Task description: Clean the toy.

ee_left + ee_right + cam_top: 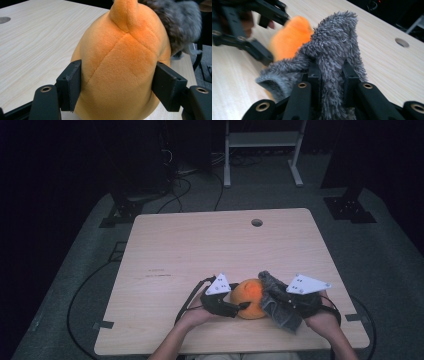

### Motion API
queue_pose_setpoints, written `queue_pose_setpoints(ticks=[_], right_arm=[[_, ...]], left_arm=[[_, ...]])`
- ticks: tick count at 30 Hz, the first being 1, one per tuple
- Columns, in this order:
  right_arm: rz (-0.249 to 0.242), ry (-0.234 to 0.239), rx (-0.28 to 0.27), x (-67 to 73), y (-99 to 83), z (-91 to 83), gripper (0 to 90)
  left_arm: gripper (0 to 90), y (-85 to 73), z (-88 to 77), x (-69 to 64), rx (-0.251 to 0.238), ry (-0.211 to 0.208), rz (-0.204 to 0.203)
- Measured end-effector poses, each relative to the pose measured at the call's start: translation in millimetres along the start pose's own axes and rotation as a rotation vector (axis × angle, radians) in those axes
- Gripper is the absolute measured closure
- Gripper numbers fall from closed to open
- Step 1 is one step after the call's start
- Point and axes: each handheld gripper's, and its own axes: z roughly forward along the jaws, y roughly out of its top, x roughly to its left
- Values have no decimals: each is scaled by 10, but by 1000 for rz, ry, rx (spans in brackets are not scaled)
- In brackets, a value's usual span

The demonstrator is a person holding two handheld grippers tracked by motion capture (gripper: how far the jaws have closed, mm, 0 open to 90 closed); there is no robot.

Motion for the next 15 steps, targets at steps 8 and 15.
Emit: queue_pose_setpoints(ticks=[8,15], right_arm=[[26,6,9,-80,-49,35,728],[69,67,-51,-98,-17,-23,730]], left_arm=[[297,-9,-22,22,-10,-3,-34],[295,-3,-3,-45,9,-32,19]])
